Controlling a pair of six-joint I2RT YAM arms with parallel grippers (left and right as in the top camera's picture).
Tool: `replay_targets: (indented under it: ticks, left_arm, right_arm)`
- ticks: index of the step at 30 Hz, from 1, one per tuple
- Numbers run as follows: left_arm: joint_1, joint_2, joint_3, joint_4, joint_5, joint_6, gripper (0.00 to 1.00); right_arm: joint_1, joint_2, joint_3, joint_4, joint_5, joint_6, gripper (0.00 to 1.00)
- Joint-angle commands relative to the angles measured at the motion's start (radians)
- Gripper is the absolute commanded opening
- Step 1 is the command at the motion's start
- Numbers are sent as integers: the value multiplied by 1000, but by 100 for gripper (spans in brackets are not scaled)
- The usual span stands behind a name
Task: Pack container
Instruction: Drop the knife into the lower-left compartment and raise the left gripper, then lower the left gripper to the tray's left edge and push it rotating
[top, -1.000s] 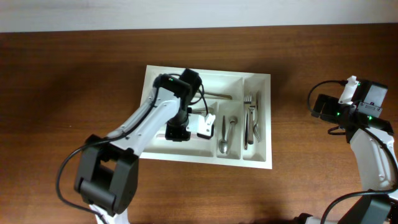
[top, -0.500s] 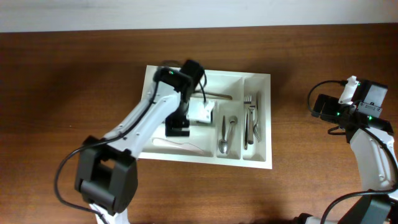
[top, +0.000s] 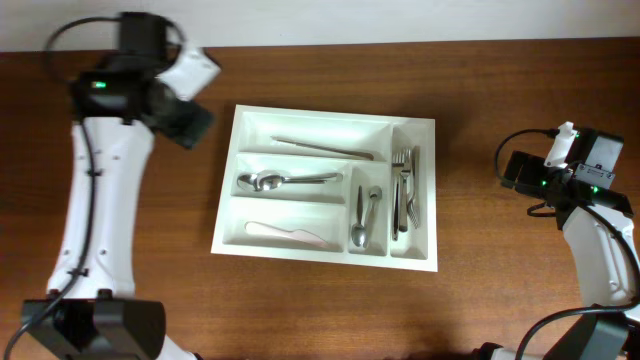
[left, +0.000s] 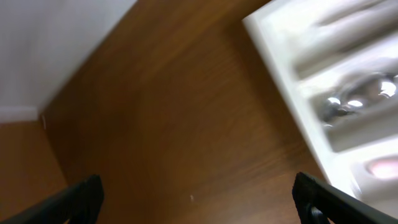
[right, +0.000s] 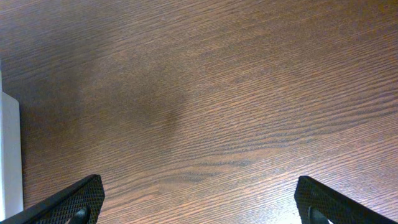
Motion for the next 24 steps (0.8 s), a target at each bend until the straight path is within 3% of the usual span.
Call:
replay_targets:
  ticks: [1,6,11,17,20,23,24]
  left_arm:
    - [95,-3,1,9,-3,-188,99]
    - [217,-3,1,5,10,-224,99]
    - [282,-3,1,-6,130,-224,99]
    - [288,0,-3,-3,480,-224,99]
    - [288,8,-45,-17,512,-224,99]
    - [288,16,-139,-24,507,-196,32]
    - [288,19,-178,-21,507,-197,14]
  right_arm:
    - [-5,4,11,0,-2,-6,98]
    - [-5,4,11,0,-2,-6,99]
    - [-5,4,11,0,-2,-6,99]
    - [-5,4,11,0,-2,-6,99]
    - [-5,4,11,0,-2,-6,99]
    - [-5,4,11,0,-2,-6,99]
    - [-5,4,11,0,-2,-6,99]
